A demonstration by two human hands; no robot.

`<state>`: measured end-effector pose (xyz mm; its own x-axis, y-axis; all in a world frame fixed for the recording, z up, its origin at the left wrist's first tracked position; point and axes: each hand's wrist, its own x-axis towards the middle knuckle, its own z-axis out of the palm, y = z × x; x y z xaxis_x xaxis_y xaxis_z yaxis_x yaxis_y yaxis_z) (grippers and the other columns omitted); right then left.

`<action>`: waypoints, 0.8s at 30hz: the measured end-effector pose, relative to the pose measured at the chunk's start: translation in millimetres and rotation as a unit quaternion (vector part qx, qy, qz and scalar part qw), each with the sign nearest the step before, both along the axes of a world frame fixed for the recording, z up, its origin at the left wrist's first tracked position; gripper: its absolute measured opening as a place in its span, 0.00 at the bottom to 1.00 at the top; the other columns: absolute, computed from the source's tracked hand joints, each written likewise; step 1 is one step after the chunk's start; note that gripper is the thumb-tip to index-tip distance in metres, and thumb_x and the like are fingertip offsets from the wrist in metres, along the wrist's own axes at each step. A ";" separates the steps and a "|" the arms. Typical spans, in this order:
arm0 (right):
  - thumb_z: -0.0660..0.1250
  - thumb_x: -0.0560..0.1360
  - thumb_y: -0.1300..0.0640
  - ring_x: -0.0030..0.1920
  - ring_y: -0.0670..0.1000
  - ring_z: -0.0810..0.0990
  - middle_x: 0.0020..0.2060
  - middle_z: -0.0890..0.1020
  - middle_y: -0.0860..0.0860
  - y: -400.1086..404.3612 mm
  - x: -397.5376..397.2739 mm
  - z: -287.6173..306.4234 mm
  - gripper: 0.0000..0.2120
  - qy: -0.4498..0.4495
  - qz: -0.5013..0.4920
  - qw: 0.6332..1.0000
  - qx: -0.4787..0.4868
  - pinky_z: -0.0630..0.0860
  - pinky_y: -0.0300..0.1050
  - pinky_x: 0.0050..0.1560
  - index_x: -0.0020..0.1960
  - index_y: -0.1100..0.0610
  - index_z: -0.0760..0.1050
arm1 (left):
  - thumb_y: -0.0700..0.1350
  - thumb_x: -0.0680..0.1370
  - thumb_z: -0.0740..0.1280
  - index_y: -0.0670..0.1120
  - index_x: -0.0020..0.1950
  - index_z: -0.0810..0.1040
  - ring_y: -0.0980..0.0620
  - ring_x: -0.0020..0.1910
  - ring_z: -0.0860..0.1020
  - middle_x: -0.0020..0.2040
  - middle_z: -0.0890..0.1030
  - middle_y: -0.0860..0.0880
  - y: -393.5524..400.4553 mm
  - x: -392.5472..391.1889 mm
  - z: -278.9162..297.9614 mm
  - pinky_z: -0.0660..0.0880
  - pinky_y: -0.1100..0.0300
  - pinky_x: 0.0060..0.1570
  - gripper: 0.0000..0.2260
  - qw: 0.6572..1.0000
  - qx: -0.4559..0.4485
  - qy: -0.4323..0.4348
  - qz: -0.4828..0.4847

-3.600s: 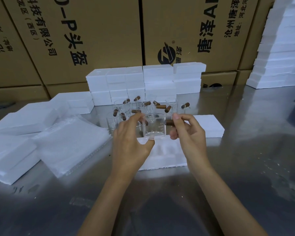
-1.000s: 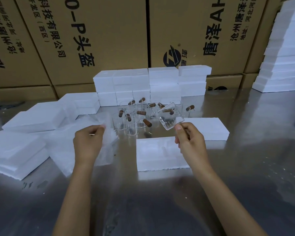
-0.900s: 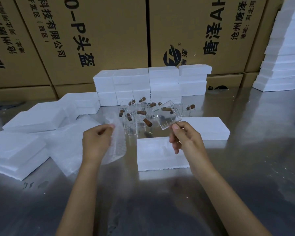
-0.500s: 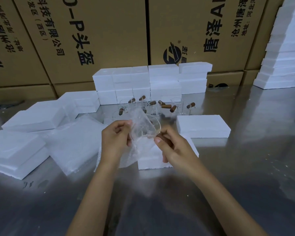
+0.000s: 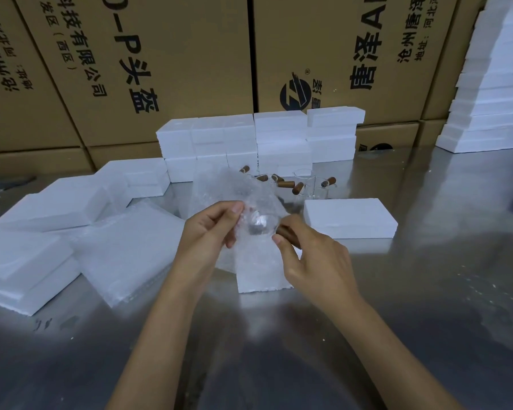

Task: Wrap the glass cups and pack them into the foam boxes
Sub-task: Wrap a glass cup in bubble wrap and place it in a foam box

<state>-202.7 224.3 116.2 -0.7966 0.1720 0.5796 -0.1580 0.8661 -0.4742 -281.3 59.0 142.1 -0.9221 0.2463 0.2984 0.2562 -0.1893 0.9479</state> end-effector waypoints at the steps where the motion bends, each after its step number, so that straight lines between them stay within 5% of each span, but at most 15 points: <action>1: 0.62 0.80 0.48 0.45 0.49 0.82 0.45 0.84 0.39 -0.8 -1.0 0.5 0.03 -0.001 0.003 0.998 -0.059 0.78 0.50 0.46 0.53 0.45 0.69 | 0.56 0.73 0.72 0.53 0.46 0.87 0.55 0.33 0.71 0.40 0.80 0.49 0.5 1.1 -0.2 0.71 0.65 0.34 0.09 1.000 -0.016 0.018 -0.008; 5: 0.64 0.80 0.53 0.37 0.45 0.79 0.40 0.85 0.44 -0.4 -5.7 9.4 0.02 -0.029 0.094 0.920 -0.379 0.73 0.45 0.36 0.50 0.52 0.73 | 0.55 0.73 0.72 0.51 0.47 0.87 0.56 0.33 0.71 0.37 0.80 0.52 8.4 10.2 -0.9 0.71 0.67 0.35 0.10 0.995 -0.057 0.051 -0.059; 8: 0.66 0.75 0.52 0.35 0.49 0.74 0.37 0.83 0.46 4.0 -6.3 12.7 0.09 -0.069 0.141 0.851 -0.502 0.70 0.44 0.36 0.48 0.58 0.76 | 0.51 0.74 0.70 0.46 0.47 0.87 0.54 0.34 0.72 0.36 0.80 0.49 20.4 19.9 -0.5 0.71 0.66 0.34 0.10 0.992 -0.072 0.042 -0.093; 14: 0.66 0.73 0.54 0.50 0.59 0.80 0.44 0.83 0.59 9.4 -6.4 11.5 0.07 -0.083 0.203 0.818 -0.532 0.75 0.49 0.58 0.45 0.56 0.81 | 0.50 0.73 0.71 0.42 0.50 0.86 0.51 0.33 0.70 0.37 0.75 0.37 28.7 29.2 -0.9 0.71 0.63 0.35 0.14 0.986 -0.073 -0.014 -0.150; 16: 0.68 0.72 0.54 0.55 0.61 0.80 0.47 0.84 0.59 12.3 -6.3 13.3 0.06 -0.076 0.201 0.827 -0.520 0.74 0.54 0.64 0.46 0.55 0.81 | 0.50 0.72 0.71 0.43 0.49 0.86 0.53 0.32 0.71 0.36 0.75 0.43 28.4 28.9 -1.4 0.71 0.63 0.33 0.13 0.985 -0.054 -0.034 -0.158; 21: 0.66 0.77 0.64 0.47 0.53 0.82 0.45 0.84 0.55 15.8 -5.3 15.8 0.06 -0.083 0.242 0.790 -0.557 0.78 0.45 0.52 0.52 0.60 0.80 | 0.47 0.76 0.70 0.43 0.49 0.87 0.51 0.34 0.77 0.41 0.82 0.42 22.5 27.5 1.7 0.75 0.61 0.33 0.10 0.984 -0.035 -0.047 -0.167; 24: 0.58 0.80 0.68 0.43 0.57 0.84 0.52 0.85 0.55 17.6 -7.2 17.1 0.13 -0.100 0.239 0.762 -0.593 0.82 0.48 0.48 0.59 0.61 0.78 | 0.39 0.80 0.68 0.46 0.44 0.86 0.51 0.32 0.78 0.36 0.83 0.44 17.7 23.4 4.3 0.74 0.60 0.30 0.08 1.000 -0.005 -0.001 -0.008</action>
